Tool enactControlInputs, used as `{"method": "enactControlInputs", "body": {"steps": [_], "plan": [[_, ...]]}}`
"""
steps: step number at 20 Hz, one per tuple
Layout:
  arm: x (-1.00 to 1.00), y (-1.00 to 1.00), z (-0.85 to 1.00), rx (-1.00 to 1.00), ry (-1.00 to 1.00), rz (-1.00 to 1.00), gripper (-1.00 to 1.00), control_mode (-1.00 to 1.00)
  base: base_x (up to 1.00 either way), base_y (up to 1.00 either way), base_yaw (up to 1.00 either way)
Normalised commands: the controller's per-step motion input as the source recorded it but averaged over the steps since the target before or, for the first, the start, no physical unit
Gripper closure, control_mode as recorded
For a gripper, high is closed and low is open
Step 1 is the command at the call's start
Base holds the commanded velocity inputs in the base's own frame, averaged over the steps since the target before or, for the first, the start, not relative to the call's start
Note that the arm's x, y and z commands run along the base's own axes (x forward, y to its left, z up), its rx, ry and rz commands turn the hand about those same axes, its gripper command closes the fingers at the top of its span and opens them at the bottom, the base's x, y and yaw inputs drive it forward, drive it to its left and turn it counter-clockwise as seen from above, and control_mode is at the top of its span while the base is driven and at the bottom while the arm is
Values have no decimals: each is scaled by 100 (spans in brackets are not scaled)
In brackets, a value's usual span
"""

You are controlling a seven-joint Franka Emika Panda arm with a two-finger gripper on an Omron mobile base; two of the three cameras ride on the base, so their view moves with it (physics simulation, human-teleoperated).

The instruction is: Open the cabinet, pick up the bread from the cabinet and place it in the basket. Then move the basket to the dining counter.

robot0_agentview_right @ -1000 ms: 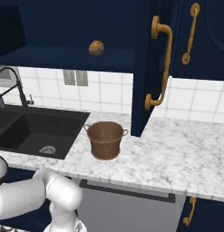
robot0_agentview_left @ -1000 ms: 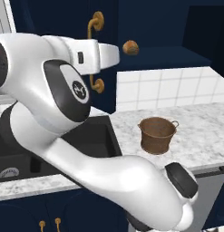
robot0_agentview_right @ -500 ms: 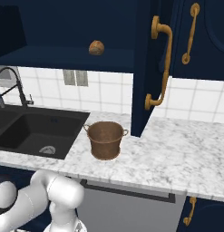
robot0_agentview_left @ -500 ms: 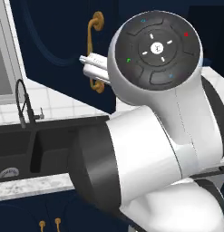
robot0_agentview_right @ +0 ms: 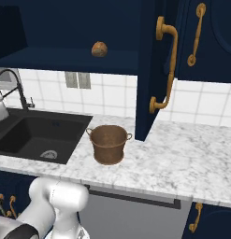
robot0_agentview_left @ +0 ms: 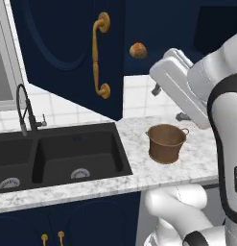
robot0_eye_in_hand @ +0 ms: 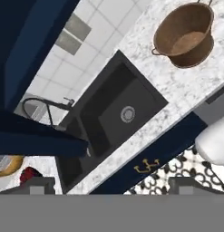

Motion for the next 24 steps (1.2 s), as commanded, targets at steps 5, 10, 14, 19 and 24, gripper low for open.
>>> {"method": "enactControlInputs", "body": {"steps": [5,10,14,19,24], "plan": [[100,-11,-12,60,38,21,-100,-100,0,0,0],[100,30,-2,41,19,18,-100,-100,0,0,0],[97,32,1,37,13,20,-100,-100,0,0,0],[37,88,7,15,15,31,-100,-100,0,0,0],[0,100,9,-4,17,42,-100,-100,0,0,0]]}}
